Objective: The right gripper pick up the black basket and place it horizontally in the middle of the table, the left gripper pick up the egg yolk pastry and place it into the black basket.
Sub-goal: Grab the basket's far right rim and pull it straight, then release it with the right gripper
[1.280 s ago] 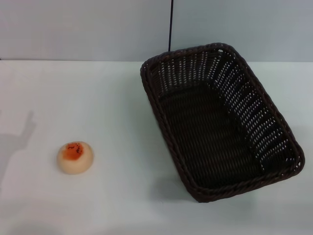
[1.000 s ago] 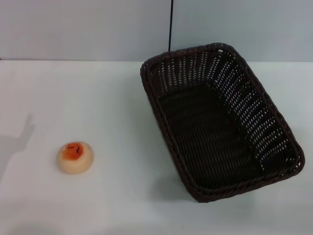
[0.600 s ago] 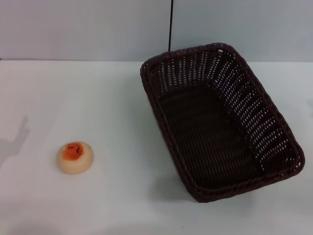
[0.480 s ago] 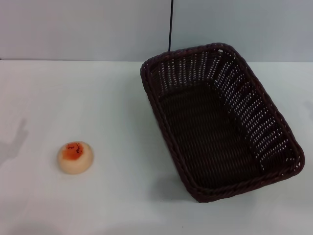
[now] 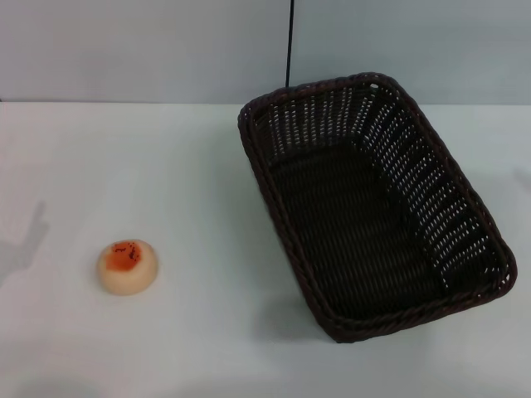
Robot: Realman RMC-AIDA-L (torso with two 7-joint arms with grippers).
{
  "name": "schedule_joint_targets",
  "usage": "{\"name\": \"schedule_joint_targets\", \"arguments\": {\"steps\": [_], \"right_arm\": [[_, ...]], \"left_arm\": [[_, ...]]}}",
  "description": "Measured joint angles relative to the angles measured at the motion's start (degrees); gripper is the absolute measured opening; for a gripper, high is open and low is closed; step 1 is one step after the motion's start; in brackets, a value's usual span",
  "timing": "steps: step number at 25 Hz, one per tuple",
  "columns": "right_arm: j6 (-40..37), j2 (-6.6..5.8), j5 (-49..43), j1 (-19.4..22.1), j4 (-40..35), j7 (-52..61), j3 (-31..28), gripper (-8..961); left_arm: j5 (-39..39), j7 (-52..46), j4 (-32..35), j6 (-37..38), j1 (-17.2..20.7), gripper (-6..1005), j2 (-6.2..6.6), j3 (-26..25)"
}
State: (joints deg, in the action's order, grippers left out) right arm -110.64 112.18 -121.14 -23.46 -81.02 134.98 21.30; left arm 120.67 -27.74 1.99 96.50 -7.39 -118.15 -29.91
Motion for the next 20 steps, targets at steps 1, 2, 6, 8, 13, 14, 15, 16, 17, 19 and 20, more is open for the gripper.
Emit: {"name": "schedule_joint_targets", "arguments": {"steps": [1,2,6,8,13,14,15,16,17,19,20], "right_arm": [[0.0,0.0,0.0,0.0,0.0,0.0,0.0,743],[-2.3,-1.02,-3.3,-2.3,-0.9,2.6,-0.1,742],[-7.4,-3.74,-17.7,-11.6,0.7,8.7,2.7,738],[-7.5,-4.04,-24.1,-14.8,2.7,11.0,6.3,736],[-2.6,-1.93,-31.1,-18.9,8.8,12.4,13.9,730],[-1.0,-1.43,-31.3,-19.2,9.8,12.4,14.4,729],[2.1,-0.38,-31.1,-19.6,11.9,12.4,15.0,728],[2.1,-0.38,-31.1,-19.6,11.9,12.4,15.0,727],[3.3,0.06,-30.8,-19.7,12.9,12.2,15.2,726],[6.0,1.1,-30.6,-19.8,14.9,11.9,15.5,724],[8.3,1.9,-30.5,-19.8,16.5,11.7,15.9,723]], "left_arm": [[0.0,0.0,0.0,0.0,0.0,832,0.01,0.0],[0.0,0.0,0.0,0.0,0.0,832,0.01,0.0],[0.0,0.0,0.0,-0.3,0.2,832,0.02,0.3],[0.0,0.0,-0.1,-0.3,0.3,832,0.02,0.5],[0.0,0.1,-0.5,-0.3,0.7,832,-0.2,0.6],[0.0,0.1,-0.6,-0.3,1.0,832,-0.18,0.6],[0.0,0.1,-0.6,-0.3,1.3,832,-0.17,0.6],[0.0,0.1,-0.6,-0.3,1.3,832,-0.17,0.6],[0.0,0.1,-0.6,-0.3,1.4,832,-0.18,0.6],[0.0,0.1,-0.7,-0.3,1.7,832,-0.2,0.6],[0.0,0.1,-0.7,-0.3,1.7,832,-0.21,0.6]]}}
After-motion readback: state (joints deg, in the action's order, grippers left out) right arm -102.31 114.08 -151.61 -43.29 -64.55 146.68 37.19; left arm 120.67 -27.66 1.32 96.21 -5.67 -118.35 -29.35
